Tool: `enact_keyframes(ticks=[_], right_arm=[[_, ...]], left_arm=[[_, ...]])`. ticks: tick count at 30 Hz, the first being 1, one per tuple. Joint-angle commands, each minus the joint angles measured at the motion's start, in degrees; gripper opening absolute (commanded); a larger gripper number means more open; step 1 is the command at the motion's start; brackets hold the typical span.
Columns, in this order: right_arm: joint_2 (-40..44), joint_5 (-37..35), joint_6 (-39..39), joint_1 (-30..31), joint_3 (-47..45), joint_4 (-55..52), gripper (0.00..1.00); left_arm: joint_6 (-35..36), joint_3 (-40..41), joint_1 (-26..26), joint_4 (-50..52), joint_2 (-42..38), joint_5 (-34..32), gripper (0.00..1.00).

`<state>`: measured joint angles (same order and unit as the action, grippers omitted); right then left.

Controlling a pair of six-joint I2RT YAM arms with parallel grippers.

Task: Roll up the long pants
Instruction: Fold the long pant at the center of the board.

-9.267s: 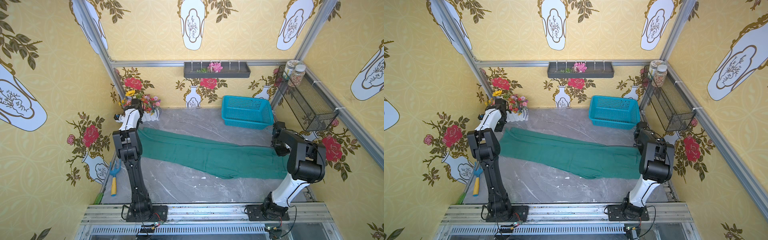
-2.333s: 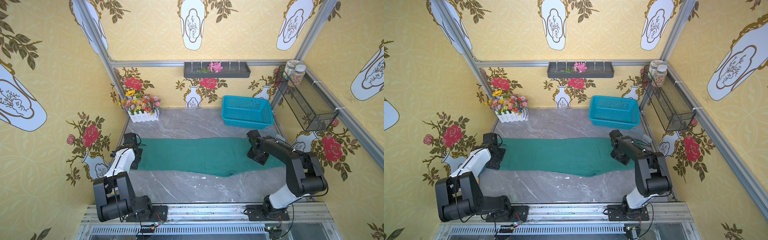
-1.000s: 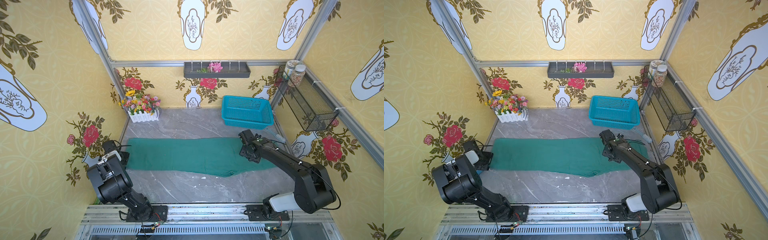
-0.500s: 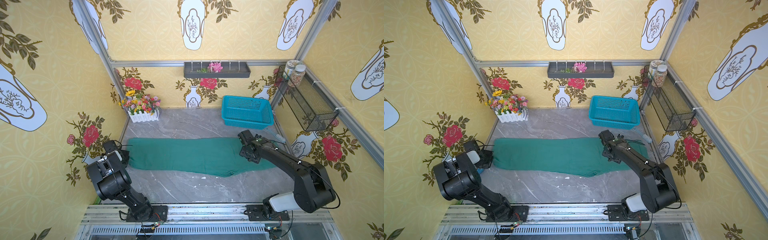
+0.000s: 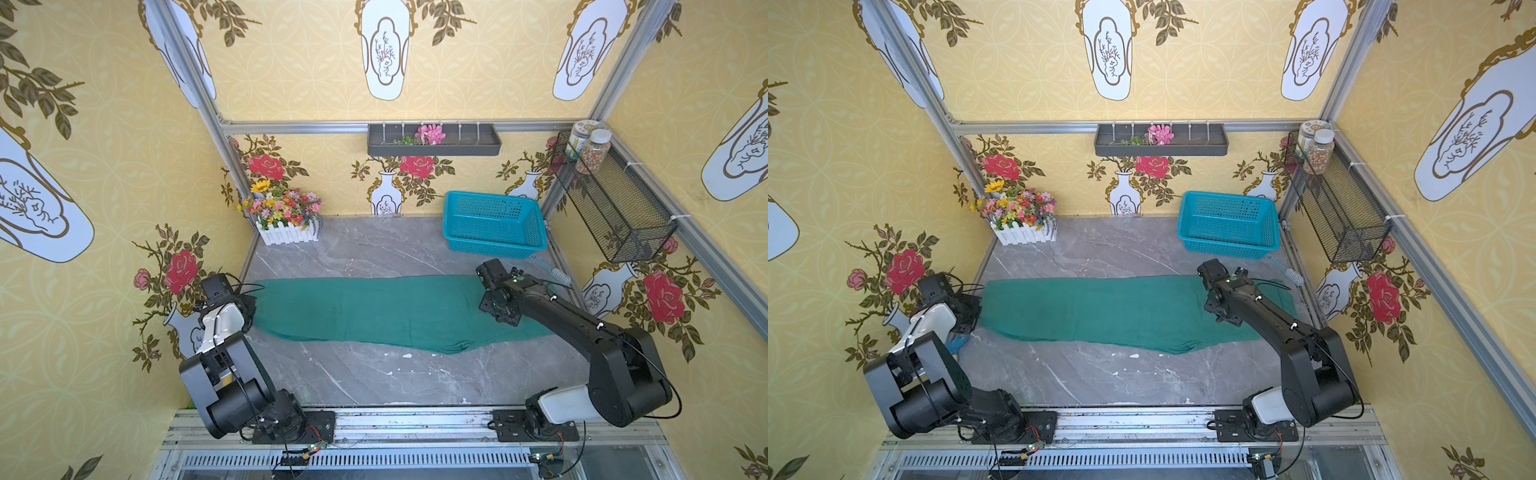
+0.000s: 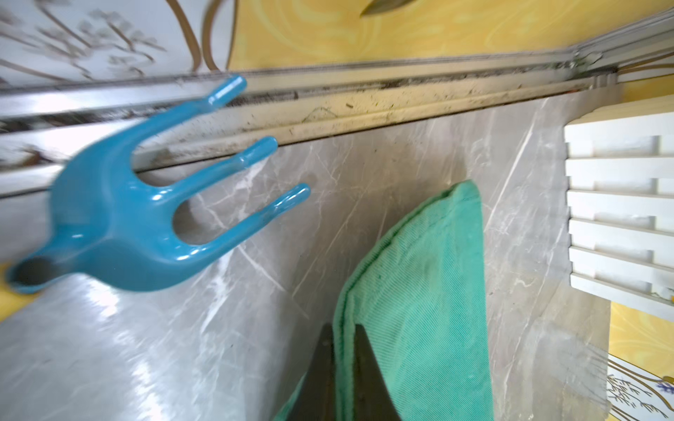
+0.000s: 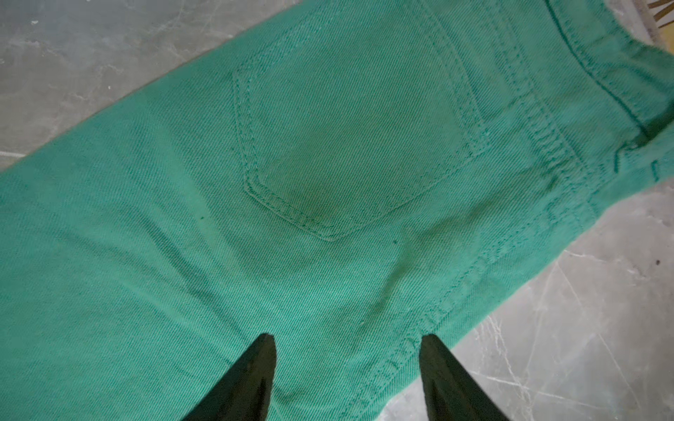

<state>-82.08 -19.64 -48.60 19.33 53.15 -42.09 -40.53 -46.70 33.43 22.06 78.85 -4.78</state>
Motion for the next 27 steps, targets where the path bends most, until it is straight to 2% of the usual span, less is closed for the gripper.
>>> enact_keyframes(ticks=[1, 6, 10, 21, 27], right_arm=[[0.7, -0.1, 0.4, 0.0, -0.3, -0.6, 0.67], [-0.5, 2.0, 2.8, 0.7, 0.8, -1.6, 0.65], [-2.3, 1.8, 2.9, 3.7, 2.1, -2.2, 0.63], [-4.4, 4.9, 2.2, 5.8, 2.4, -0.2, 0.63], [-4.5, 5.5, 3.3, 5.7, 3.6, -0.5, 0.62]], left_arm=[[-0.3, 0.2, 0.1, 3.6, -2.8, -4.4, 0.00], [-0.7, -0.3, 0.1, 5.3, -6.1, -7.2, 0.00], [-2.3, -1.6, 0.6, 5.9, -7.8, -8.0, 0.00], [-1.4, -11.2, 2.6, 10.0, -10.4, -13.7, 0.00], [0.7, -15.0, 2.8, 9.6, -11.0, -13.1, 0.00]])
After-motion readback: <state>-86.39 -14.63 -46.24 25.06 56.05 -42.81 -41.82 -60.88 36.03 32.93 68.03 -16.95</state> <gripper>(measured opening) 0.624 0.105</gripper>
